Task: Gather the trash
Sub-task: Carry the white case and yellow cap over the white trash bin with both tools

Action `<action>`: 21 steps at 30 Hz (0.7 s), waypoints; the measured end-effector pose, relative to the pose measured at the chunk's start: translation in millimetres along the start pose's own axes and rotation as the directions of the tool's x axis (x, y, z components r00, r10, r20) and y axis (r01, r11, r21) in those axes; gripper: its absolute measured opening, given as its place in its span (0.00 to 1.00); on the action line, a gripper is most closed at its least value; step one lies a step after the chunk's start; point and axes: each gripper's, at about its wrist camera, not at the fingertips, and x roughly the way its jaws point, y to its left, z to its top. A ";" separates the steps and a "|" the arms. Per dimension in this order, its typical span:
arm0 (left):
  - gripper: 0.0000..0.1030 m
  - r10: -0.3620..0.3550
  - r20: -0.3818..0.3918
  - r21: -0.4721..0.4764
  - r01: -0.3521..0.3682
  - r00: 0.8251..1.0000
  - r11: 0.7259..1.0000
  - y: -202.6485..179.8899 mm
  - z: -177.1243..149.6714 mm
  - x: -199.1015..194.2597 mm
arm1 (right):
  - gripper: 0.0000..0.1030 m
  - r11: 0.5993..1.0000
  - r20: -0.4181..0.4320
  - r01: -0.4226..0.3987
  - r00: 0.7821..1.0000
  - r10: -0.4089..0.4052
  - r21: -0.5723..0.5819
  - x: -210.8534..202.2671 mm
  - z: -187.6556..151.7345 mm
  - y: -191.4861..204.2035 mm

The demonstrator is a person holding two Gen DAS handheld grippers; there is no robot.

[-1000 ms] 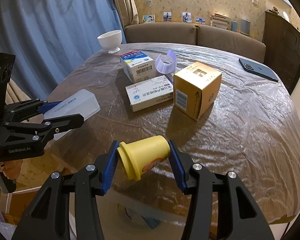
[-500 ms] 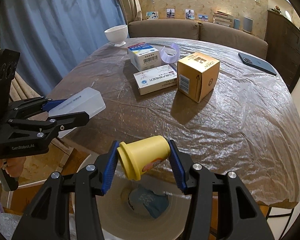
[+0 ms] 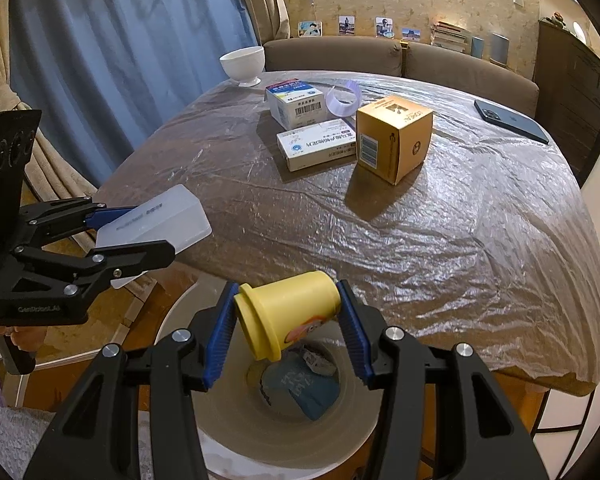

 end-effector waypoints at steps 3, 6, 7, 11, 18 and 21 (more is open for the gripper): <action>0.54 -0.012 -0.006 0.012 0.012 1.000 1.000 -4.5 -3.4 -2.0 | 0.47 1.000 -0.006 -0.005 1.000 0.005 -0.002 -2.7 -4.6 0.5; 0.54 -0.023 -0.012 0.031 0.024 1.000 0.999 -9.6 -8.1 -5.0 | 0.47 1.000 -0.014 -0.012 1.000 0.012 -0.004 -6.0 -9.5 1.6; 0.54 -0.028 -0.016 0.041 0.029 0.999 0.999 -11.9 -10.2 -6.3 | 0.47 1.000 -0.017 -0.015 1.000 0.015 -0.006 -7.2 -11.5 2.0; 0.54 -0.043 -0.031 0.057 0.045 0.999 0.997 -17.5 -15.7 -8.1 | 0.47 1.000 -0.029 -0.021 0.999 0.021 -0.003 -9.7 -17.1 2.8; 0.54 -0.066 -0.066 0.074 0.071 0.996 0.995 -24.9 -26.5 -5.9 | 0.47 0.999 -0.053 -0.035 0.998 0.034 -0.012 -8.0 -24.3 5.9; 0.54 -0.069 -0.085 0.082 0.076 0.994 0.994 -27.6 -31.0 -1.7 | 0.47 0.999 -0.067 -0.040 0.997 0.039 -0.019 -5.7 -28.0 7.6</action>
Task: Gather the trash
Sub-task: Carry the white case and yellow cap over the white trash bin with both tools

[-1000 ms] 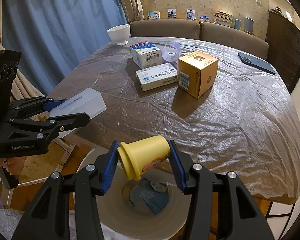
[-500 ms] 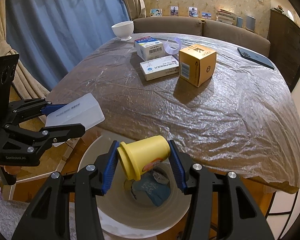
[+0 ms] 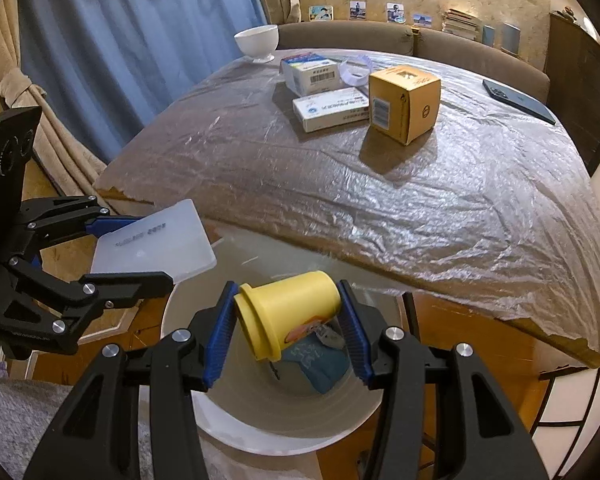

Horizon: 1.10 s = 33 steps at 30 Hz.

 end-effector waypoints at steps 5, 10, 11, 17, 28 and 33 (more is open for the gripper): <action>0.55 0.001 -0.029 0.006 0.000 1.000 1.000 -2.6 -6.4 9.3 | 0.47 1.000 -0.019 -0.003 1.000 0.003 -0.008 6.4 -4.3 0.4; 0.54 0.005 -0.062 -0.005 -0.005 0.998 1.000 -1.1 -14.0 20.3 | 0.47 1.000 -0.044 -0.002 0.999 0.001 -0.019 15.8 -7.9 0.8; 0.54 0.006 -0.067 -0.007 -0.006 0.998 1.000 -0.4 -14.6 22.2 | 0.47 1.000 -0.051 -0.004 0.999 0.003 -0.018 18.0 -9.4 0.3; 0.54 0.028 -0.098 -0.020 -0.030 0.995 0.999 2.2 -20.6 35.9 | 0.47 1.000 -0.078 -0.010 0.997 0.008 -0.018 28.8 -14.9 -0.4; 0.54 0.046 -0.148 -0.040 -0.053 0.988 0.998 6.7 -35.2 56.7 | 0.47 1.000 -0.110 -0.011 0.994 0.010 -0.008 48.7 -22.2 -2.1; 0.54 0.061 -0.169 -0.046 -0.070 0.984 0.996 11.7 -46.5 65.1 | 0.47 1.000 -0.122 -0.008 0.993 0.008 -0.003 59.3 -23.5 -4.4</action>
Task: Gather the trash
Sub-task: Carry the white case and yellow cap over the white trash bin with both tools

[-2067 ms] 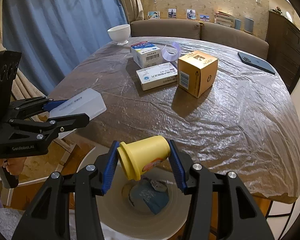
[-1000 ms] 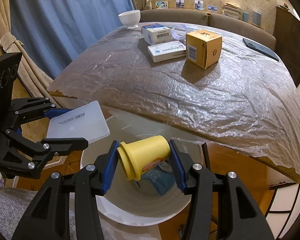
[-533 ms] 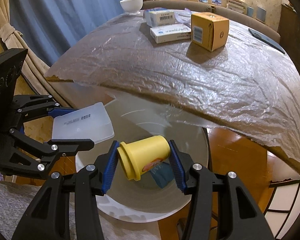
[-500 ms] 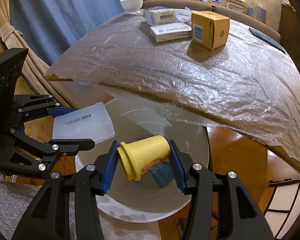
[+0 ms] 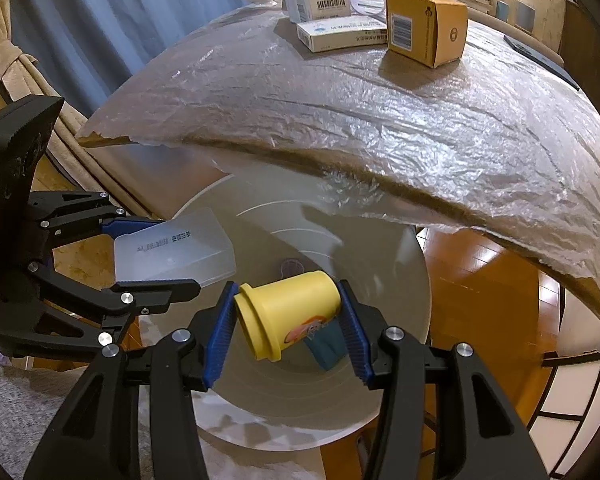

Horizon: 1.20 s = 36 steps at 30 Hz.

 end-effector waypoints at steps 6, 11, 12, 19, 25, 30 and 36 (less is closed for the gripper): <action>0.54 0.027 -0.019 0.003 -0.026 0.999 1.000 1.6 -5.6 13.0 | 0.47 1.000 -0.022 0.003 1.000 -0.003 0.003 13.2 -2.3 -3.9; 0.54 0.047 -0.035 0.016 -0.046 0.998 0.999 0.3 -10.1 31.1 | 0.47 1.000 -0.040 0.009 0.999 -0.009 0.006 24.8 -5.1 -5.7; 0.54 0.049 -0.038 0.017 -0.049 0.998 0.999 0.1 -8.2 35.6 | 0.47 1.000 -0.042 0.010 0.999 -0.009 0.008 25.8 -6.3 -6.2; 0.54 0.069 -0.059 0.016 -0.068 0.996 0.998 -0.4 -16.9 53.7 | 0.47 1.000 -0.059 0.015 0.998 -0.014 0.017 35.9 -10.2 -11.2; 0.54 0.083 -0.074 0.015 -0.082 0.994 0.996 -2.6 -21.3 66.8 | 0.47 1.000 -0.070 0.019 0.997 -0.018 0.015 44.6 -10.7 -11.5; 0.54 0.088 -0.081 0.012 -0.087 0.993 0.996 -5.0 -13.0 77.1 | 0.47 1.000 -0.083 0.022 0.996 -0.021 0.010 52.6 -11.1 -11.9; 0.54 0.090 -0.089 0.003 -0.090 0.992 0.996 0.6 -1.4 77.4 | 0.47 1.000 -0.092 0.028 0.995 -0.027 0.011 60.7 -10.8 -11.8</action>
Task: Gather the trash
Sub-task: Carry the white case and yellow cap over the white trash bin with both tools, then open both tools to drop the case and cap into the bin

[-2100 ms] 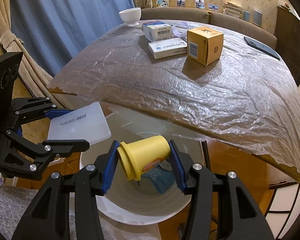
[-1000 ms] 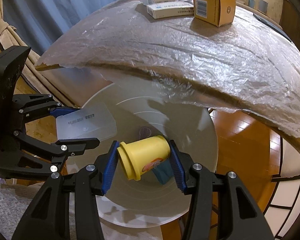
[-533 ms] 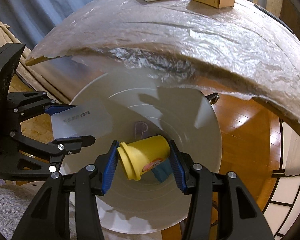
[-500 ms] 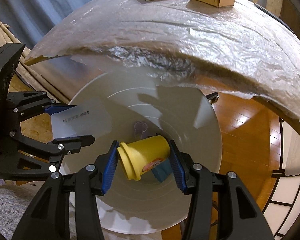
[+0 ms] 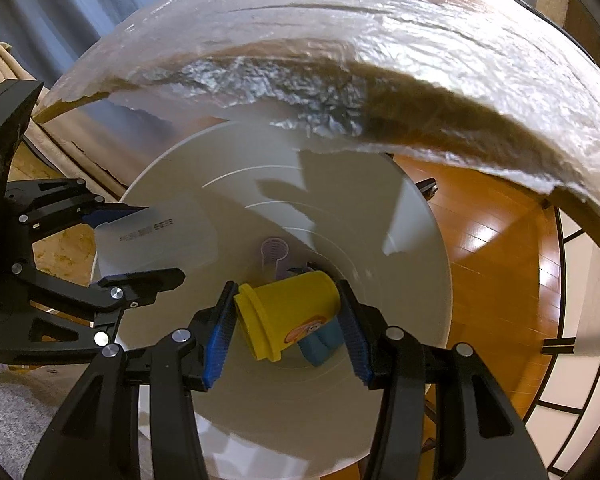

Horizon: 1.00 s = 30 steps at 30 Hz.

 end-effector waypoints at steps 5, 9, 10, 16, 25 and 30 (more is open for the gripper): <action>0.54 0.004 -0.004 -0.001 -0.004 1.000 1.000 0.4 4.1 1.3 | 0.47 1.000 -0.010 0.006 1.000 -0.006 0.003 2.4 -1.0 -4.8; 0.54 0.007 -0.009 -0.003 -0.007 1.000 1.000 1.3 5.1 1.1 | 0.47 1.000 -0.018 0.009 1.000 -0.009 0.009 5.6 -0.1 -8.2; 0.54 0.006 -0.009 -0.006 -0.006 1.000 1.000 1.7 5.7 1.4 | 0.47 1.000 -0.019 0.010 1.000 -0.010 0.012 6.0 -0.4 -9.0; 0.66 0.009 -0.006 -0.032 -0.009 1.000 0.999 6.7 7.9 3.3 | 0.58 1.000 -0.015 0.017 1.000 -0.017 0.026 5.8 -0.9 -12.5; 0.84 0.023 0.032 -0.084 -0.020 0.999 0.996 16.2 5.1 -23.0 | 0.84 0.996 0.082 0.042 0.996 -0.048 0.074 -41.1 -8.4 -22.2; 0.88 -0.051 0.218 -0.045 0.062 0.975 0.997 10.2 6.1 -95.8 | 0.95 0.996 0.260 0.051 0.963 -0.069 0.077 -112.5 -1.3 -20.0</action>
